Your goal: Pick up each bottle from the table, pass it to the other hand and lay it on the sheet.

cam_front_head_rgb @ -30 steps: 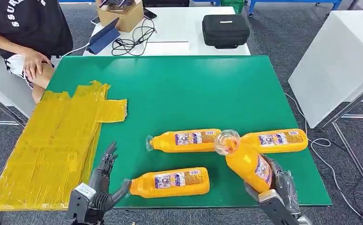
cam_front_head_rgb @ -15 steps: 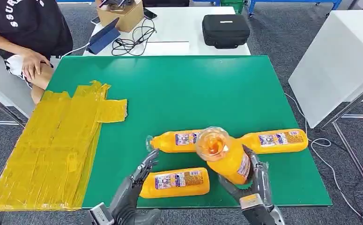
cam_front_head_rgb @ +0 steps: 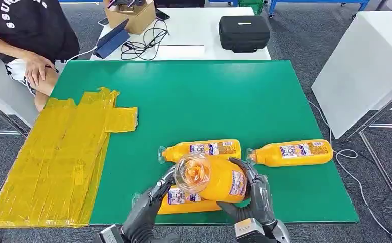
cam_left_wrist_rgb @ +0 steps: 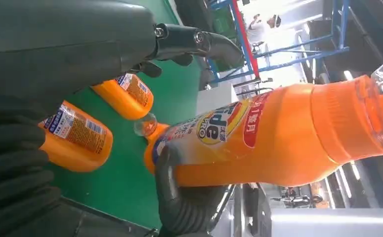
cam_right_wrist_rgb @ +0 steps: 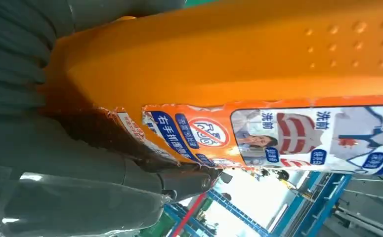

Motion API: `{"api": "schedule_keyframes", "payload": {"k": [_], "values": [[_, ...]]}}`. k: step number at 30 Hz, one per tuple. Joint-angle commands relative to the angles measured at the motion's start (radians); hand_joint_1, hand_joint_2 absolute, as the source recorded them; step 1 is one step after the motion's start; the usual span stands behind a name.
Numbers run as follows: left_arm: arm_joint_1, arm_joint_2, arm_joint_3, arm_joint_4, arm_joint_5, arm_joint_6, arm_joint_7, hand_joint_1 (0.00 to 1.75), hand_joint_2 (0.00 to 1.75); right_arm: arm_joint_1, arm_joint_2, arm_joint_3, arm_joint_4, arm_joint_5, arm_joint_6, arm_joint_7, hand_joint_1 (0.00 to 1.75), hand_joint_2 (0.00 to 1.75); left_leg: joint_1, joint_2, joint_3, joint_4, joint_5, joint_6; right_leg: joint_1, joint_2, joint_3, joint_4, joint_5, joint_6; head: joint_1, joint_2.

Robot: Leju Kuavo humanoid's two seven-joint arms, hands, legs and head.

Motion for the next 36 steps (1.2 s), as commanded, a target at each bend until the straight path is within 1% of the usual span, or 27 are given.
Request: {"api": "schedule_keyframes", "payload": {"k": [1,5,9,10,11,13,14,15,18,22,24,26,27,28,29,30,31,36], "values": [[-0.088,0.013,-0.024,0.052,0.032,-0.011,0.005,0.0,1.75,-0.095,0.013,0.175,0.187,0.021,0.012,-0.013,1.75,1.75,0.001,0.002,0.003,-0.001,-0.001,-0.001,0.001,0.0,0.003,-0.002,0.0,0.0,0.0,0.0],[-0.119,-0.022,0.014,0.069,0.059,0.001,0.016,0.0,1.75,-0.118,0.012,0.296,0.279,0.076,-0.026,-0.001,1.75,1.75,0.001,0.001,0.004,-0.002,0.0,-0.002,0.002,-0.001,0.004,-0.003,0.0,0.0,0.0,0.0],[-0.122,-0.036,0.038,0.068,0.067,0.015,0.024,0.0,1.75,-0.129,-0.011,0.334,0.306,0.076,-0.038,0.006,1.75,1.75,0.001,0.001,0.003,-0.002,0.0,-0.001,0.002,0.0,0.003,-0.002,0.0,0.001,0.0,0.0],[-0.125,-0.04,0.046,0.069,0.072,0.022,0.028,0.0,1.75,-0.136,-0.014,0.338,0.311,0.067,-0.032,0.01,1.75,1.75,0.001,0.001,0.003,-0.001,0.0,-0.001,0.002,0.0,0.003,-0.002,0.0,0.001,0.0,0.0],[-0.128,-0.043,0.051,0.066,0.07,0.036,0.032,0.0,1.75,-0.145,-0.014,0.347,0.318,0.06,-0.019,0.015,1.75,1.75,0.002,0.001,0.006,-0.002,-0.002,-0.002,0.003,-0.001,0.006,-0.003,-0.001,0.002,0.0,0.0],[-0.125,-0.045,0.057,0.062,0.058,0.063,0.032,0.0,1.75,-0.155,-0.01,0.359,0.335,0.052,0.003,0.021,1.75,1.75,0.001,0.001,0.002,-0.001,0.0,-0.001,0.002,0.0,0.002,-0.001,0.0,0.001,0.0,0.0],[-0.124,-0.047,0.064,0.059,0.055,0.085,0.03,0.0,1.75,-0.177,-0.009,0.383,0.369,0.05,0.029,0.026,1.75,1.75,0.002,0.002,0.004,-0.001,-0.001,-0.001,0.003,0.0,0.004,-0.002,0.0,0.001,0.0,0.0],[-0.122,-0.052,0.073,0.059,0.059,0.097,0.03,0.0,1.75,-0.198,-0.013,0.39,0.402,0.037,0.044,0.025,1.75,1.75,0.001,0.001,0.003,-0.001,0.0,-0.001,0.002,0.0,0.003,-0.002,0.0,0.001,0.0,0.0],[-0.098,-0.066,0.111,0.041,0.043,0.135,0.025,0.0,1.75,-0.213,-0.002,0.394,0.472,0.013,0.065,-0.004,1.75,1.75,0.001,0.002,0.003,-0.002,0.0,-0.001,0.002,0.0,0.003,-0.002,0.0,0.001,0.0,0.0],[-0.071,-0.069,0.145,0.027,0.043,0.158,0.02,0.0,1.75,-0.206,0.002,0.406,0.49,0.011,0.074,-0.009,1.75,1.75,0.002,0.0,0.003,-0.001,0.0,-0.002,0.002,-0.002,0.004,-0.002,0.0,0.001,0.0,0.0],[-0.053,-0.069,0.142,0.023,0.028,0.163,0.01,0.0,1.75,-0.202,0.009,0.402,0.489,0.009,0.069,-0.011,1.75,1.75,0.001,0.0,0.003,-0.001,0.0,-0.001,0.002,-0.001,0.003,-0.002,-0.001,0.001,0.0,0.0],[-0.049,-0.074,0.132,0.026,0.009,0.161,0.003,0.0,1.75,-0.197,0.011,0.392,0.477,0.011,0.058,-0.015,1.75,1.75,0.002,0.001,0.006,-0.001,-0.002,-0.002,0.003,-0.001,0.006,-0.003,-0.002,0.001,0.0,0.0],[-0.049,-0.077,0.128,0.027,0.005,0.162,0.003,0.0,1.75,-0.197,0.01,0.392,0.474,0.011,0.058,-0.014,1.75,1.75,0.001,0.001,0.002,-0.001,-0.001,-0.001,0.002,-0.001,0.002,-0.001,-0.001,0.001,0.0,0.0],[-0.052,-0.078,0.125,0.029,-0.001,0.163,0.003,0.0,1.75,-0.194,0.008,0.388,0.467,0.011,0.054,-0.014,1.75,1.75,0.002,0.0,0.004,-0.001,-0.001,-0.002,0.002,-0.001,0.004,-0.002,-0.001,0.001,0.0,0.0],[-0.054,-0.077,0.12,0.031,-0.01,0.164,0.003,0.96,1.75,-0.19,0.006,0.383,0.459,0.008,0.047,-0.015,1.75,1.75,0.001,0.0,0.003,-0.001,-0.001,-0.001,0.002,-0.002,0.003,-0.002,-0.001,0.001,0.0,0.0],[-0.056,-0.079,0.116,0.032,-0.018,0.165,0.001,1.66,1.75,-0.184,0.002,0.375,0.446,0.006,0.037,-0.017,1.75,1.75,0.001,-0.001,0.002,-0.001,0.0,-0.001,0.002,-0.002,0.002,-0.001,-0.001,0.001,0.0,0.0],[-0.06,-0.083,0.112,0.036,-0.025,0.166,-0.001,1.75,1.75,-0.175,-0.002,0.366,0.427,0.005,0.023,-0.019,1.75,1.75,0.001,-0.002,0.003,-0.001,-0.001,-0.001,0.002,-0.004,0.004,-0.002,-0.001,0.001,0.0,0.0],[-0.088,-0.1,0.112,0.041,-0.032,0.163,0.007,1.75,1.75,-0.142,-0.007,0.343,0.347,0.007,-0.015,-0.005,1.75,1.75,0.001,-0.002,0.001,0.0,0.0,-0.001,0.002,-0.004,0.002,-0.001,-0.001,0.001,0.0,0.0]]}}
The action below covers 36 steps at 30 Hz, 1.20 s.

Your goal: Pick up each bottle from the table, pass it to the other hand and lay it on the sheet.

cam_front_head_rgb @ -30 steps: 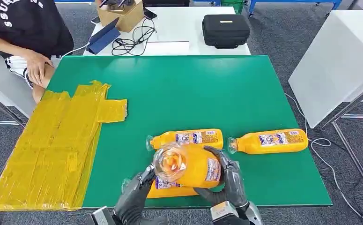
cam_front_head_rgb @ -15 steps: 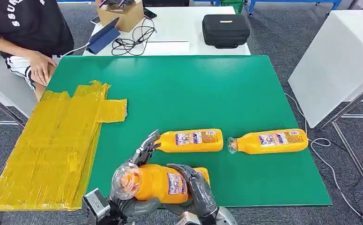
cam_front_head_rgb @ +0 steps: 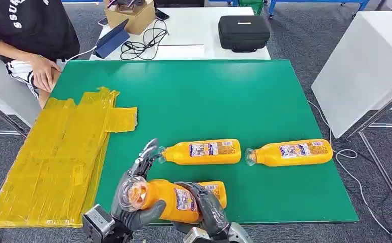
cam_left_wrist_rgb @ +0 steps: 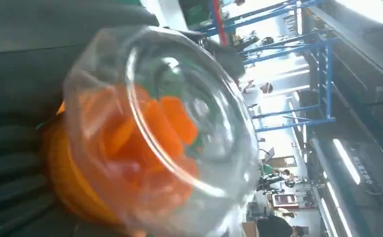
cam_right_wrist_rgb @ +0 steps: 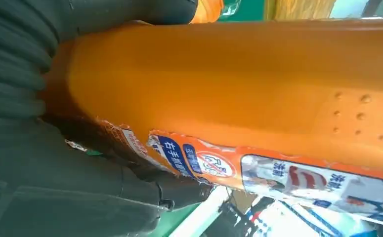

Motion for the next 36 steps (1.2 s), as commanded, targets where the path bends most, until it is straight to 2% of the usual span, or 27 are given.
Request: {"api": "schedule_keyframes", "payload": {"k": [1,14,27,28,29,36], "values": [[-0.058,-0.041,0.021,0.042,-0.012,-0.003,0.016,1.75,1.75,0.054,-0.031,0.006,-0.076,0.012,-0.065,0.008,1.75,1.75,0.0,-0.003,0.001,0.0,0.0,0.0,0.0,-0.004,0.002,-0.001,-0.001,0.001,0.0,0.0],[-0.048,-0.065,0.048,0.038,-0.019,-0.032,0.008,1.75,1.75,0.058,-0.043,0.002,-0.129,0.009,-0.108,0.015,1.75,1.75,0.0,0.0,0.002,0.0,-0.001,-0.001,0.0,-0.002,0.002,-0.001,-0.001,0.001,0.0,0.0],[-0.017,-0.058,0.114,0.015,0.013,-0.054,-0.022,1.75,1.75,0.081,-0.049,-0.078,-0.206,0.011,-0.144,0.015,1.75,1.75,0.0,0.0,0.002,0.0,-0.002,-0.001,0.0,-0.001,0.003,-0.001,-0.001,0.001,0.0,0.0],[-0.019,-0.058,0.112,0.02,0.014,-0.06,-0.021,1.62,1.75,0.083,-0.046,-0.082,-0.21,0.012,-0.147,0.015,1.75,1.75,0.0,0.0,0.001,-0.001,-0.001,-0.001,-0.001,-0.001,0.001,-0.001,-0.001,0.001,0.0,0.0],[-0.019,-0.062,0.105,0.033,0.012,-0.064,-0.02,0.0,1.75,0.084,-0.041,-0.089,-0.22,0.016,-0.154,0.012,1.75,1.75,0.001,0.0,0.003,0.0,-0.002,-0.001,0.0,-0.002,0.004,-0.001,-0.002,0.001,0.0,0.0],[-0.02,-0.064,0.068,0.056,0.007,-0.074,-0.011,0.0,1.75,0.072,-0.019,-0.115,-0.232,0.062,-0.198,-0.004,1.75,1.75,0.0,0.0,0.001,-0.001,-0.001,-0.001,0.0,-0.001,0.002,-0.001,-0.001,0.001,0.0,0.0]]}}
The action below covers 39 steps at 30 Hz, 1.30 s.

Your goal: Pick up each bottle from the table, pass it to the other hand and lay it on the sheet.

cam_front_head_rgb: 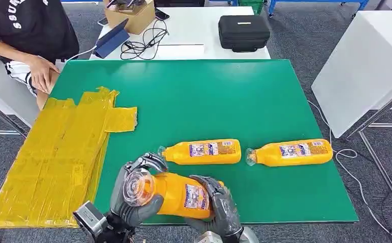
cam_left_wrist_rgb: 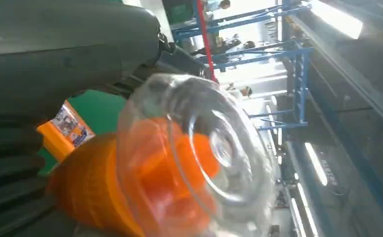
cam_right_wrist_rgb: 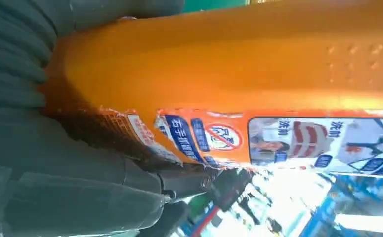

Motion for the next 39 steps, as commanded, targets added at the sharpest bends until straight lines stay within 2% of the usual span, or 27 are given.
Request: {"api": "schedule_keyframes", "payload": {"k": [1,5,22,29,39], "values": [[-0.019,0.005,0.011,0.081,0.0,-0.013,0.015,0.0,1.75,-0.022,0.009,-0.057,-0.042,0.03,-0.041,-0.023,1.75,1.75,0.0,-0.001,0.003,-0.001,-0.001,-0.001,0.0,-0.002,0.004,-0.001,-0.001,0.001,0.0,0.0],[-0.025,0.002,-0.015,0.08,-0.013,-0.013,0.023,0.0,1.75,-0.051,0.048,-0.072,-0.046,0.04,-0.024,-0.004,1.75,1.75,0.0,0.001,0.001,-0.001,0.0,-0.001,-0.001,0.0,0.001,0.0,0.0,0.001,0.0,0.0],[-0.04,0.015,-0.046,0.062,-0.013,-0.001,0.034,0.0,1.75,-0.124,0.096,-0.057,0.059,0.05,0.011,-0.001,1.75,1.75,0.0,0.0,0.003,-0.001,-0.001,-0.001,0.0,-0.001,0.003,-0.001,-0.001,0.001,0.0,0.0],[-0.076,0.015,-0.058,0.054,0.028,0.004,0.021,0.0,1.75,-0.191,0.146,-0.023,0.15,0.038,0.036,0.011,1.75,1.75,0.0,0.001,0.002,-0.001,0.0,-0.001,0.001,0.0,0.003,-0.001,0.0,0.001,0.0,0.0],[-0.131,0.008,-0.054,0.042,0.066,0.017,0.021,0.0,1.75,-0.209,0.157,-0.003,0.158,0.032,0.05,0.021,1.75,1.75,0.001,0.0,0.002,0.0,0.0,-0.001,0.001,-0.001,0.003,0.0,-0.001,0.001,0.0,0.0]]}}
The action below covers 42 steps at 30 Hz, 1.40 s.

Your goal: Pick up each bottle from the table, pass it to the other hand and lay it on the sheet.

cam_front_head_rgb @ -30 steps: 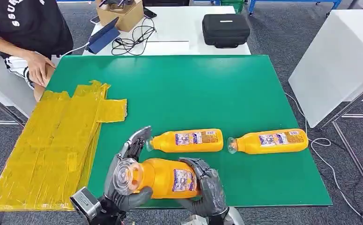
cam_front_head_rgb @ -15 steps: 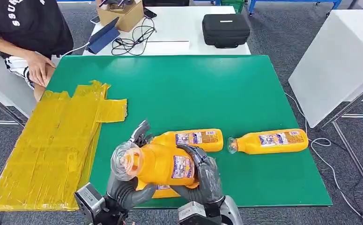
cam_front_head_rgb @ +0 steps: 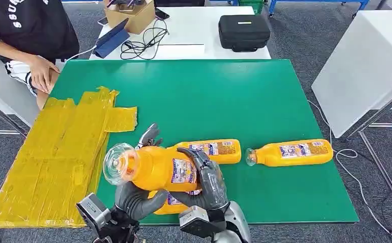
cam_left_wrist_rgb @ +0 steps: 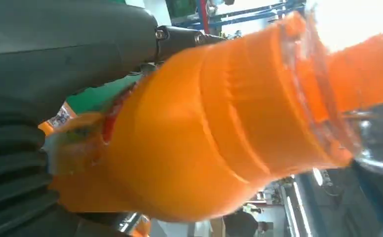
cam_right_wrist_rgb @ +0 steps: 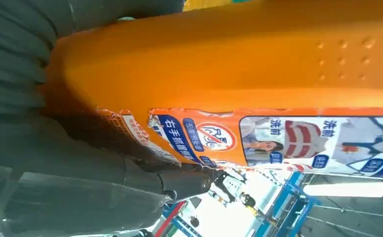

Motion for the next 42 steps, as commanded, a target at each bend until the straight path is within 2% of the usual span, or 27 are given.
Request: {"api": "schedule_keyframes", "payload": {"k": [1,2,3,4,5,6,22,39,40,41,42], "values": [[-0.078,0.012,-0.015,0.025,0.036,0.011,0.003,0.0,1.75,-0.072,0.008,0.033,0.09,-0.013,0.019,0.014,1.75,1.75,0.001,0.0,0.004,0.0,-0.002,-0.001,0.001,-0.002,0.005,-0.001,-0.001,0.001,0.0,0.0],[-0.077,0.015,-0.019,0.018,0.037,0.011,0.003,0.09,1.75,-0.081,0.008,0.033,0.095,-0.013,0.022,0.016,1.75,1.75,0.0,0.001,0.003,-0.001,-0.001,-0.001,0.0,0.0,0.003,-0.001,0.0,0.001,0.0,0.0],[-0.079,0.018,-0.026,0.014,0.039,0.01,0.002,0.38,1.75,-0.089,0.007,0.036,0.102,-0.016,0.025,0.017,1.75,1.75,0.0,0.001,0.003,-0.001,-0.001,-0.001,0.0,0.0,0.003,-0.001,0.0,0.001,0.0,0.0],[-0.087,0.019,-0.032,0.012,0.04,0.01,0.002,1.4,1.75,-0.096,0.006,0.039,0.107,-0.023,0.027,0.018,1.75,1.75,0.001,0.002,0.005,0.0,-0.003,-0.002,0.001,-0.001,0.006,-0.001,-0.002,0.002,0.0,0.0],[-0.096,0.019,-0.038,0.011,0.045,0.008,0.005,1.69,1.75,-0.1,0.005,0.041,0.11,-0.028,0.027,0.018,1.75,1.75,0.0,0.0,0.002,-0.001,0.0,-0.001,0.0,-0.001,0.002,-0.001,0.0,0.001,0.0,0.0],[-0.106,0.018,-0.042,0.008,0.05,0.007,0.008,1.75,1.75,-0.102,0.002,0.043,0.11,-0.032,0.027,0.019,1.75,1.75,0.001,0.0,0.002,0.0,-0.001,-0.001,0.0,-0.001,0.003,-0.001,0.0,0.001,0.0,0.0],[-0.145,0.044,-0.079,-0.03,0.076,0.002,0.0,1.75,1.75,-0.07,-0.017,0.008,0.035,-0.037,0.021,0.024,1.75,1.75,0.001,-0.002,0.002,0.0,-0.001,0.0,0.001,-0.003,0.003,-0.001,-0.001,0.001,0.0,0.0],[-0.159,0.017,-0.025,-0.002,0.114,-0.014,0.007,1.75,1.75,-0.049,-0.032,-0.037,-0.016,-0.024,-0.003,0.017,1.75,1.75,0.001,-0.002,0.004,0.0,-0.001,-0.001,0.001,-0.004,0.005,-0.002,-0.001,0.001,0.0,0.0],[-0.161,0.014,-0.008,0.003,0.112,-0.012,0.009,1.75,1.75,-0.038,-0.035,-0.044,-0.039,-0.02,-0.013,0.011,0.45,1.75,0.0,-0.001,0.001,0.0,0.0,0.0,0.0,-0.003,0.002,-0.001,0.0,0.001,0.0,0.0],[-0.162,0.011,0.007,0.009,0.11,-0.008,0.011,1.75,1.75,-0.029,-0.037,-0.05,-0.058,-0.018,-0.017,0.01,0.0,1.75,0.001,-0.003,0.003,0.0,0.0,0.0,0.001,-0.004,0.004,-0.002,-0.001,0.001,0.0,0.0],[-0.164,0.009,0.023,0.013,0.094,0.005,0.013,1.75,1.75,-0.019,-0.041,-0.056,-0.083,-0.017,-0.019,0.01,0.0,1.75,0.0,-0.003,0.002,0.0,0.0,0.0,0.0,-0.004,0.003,-0.001,-0.001,0.001,0.0,0.0]]}}
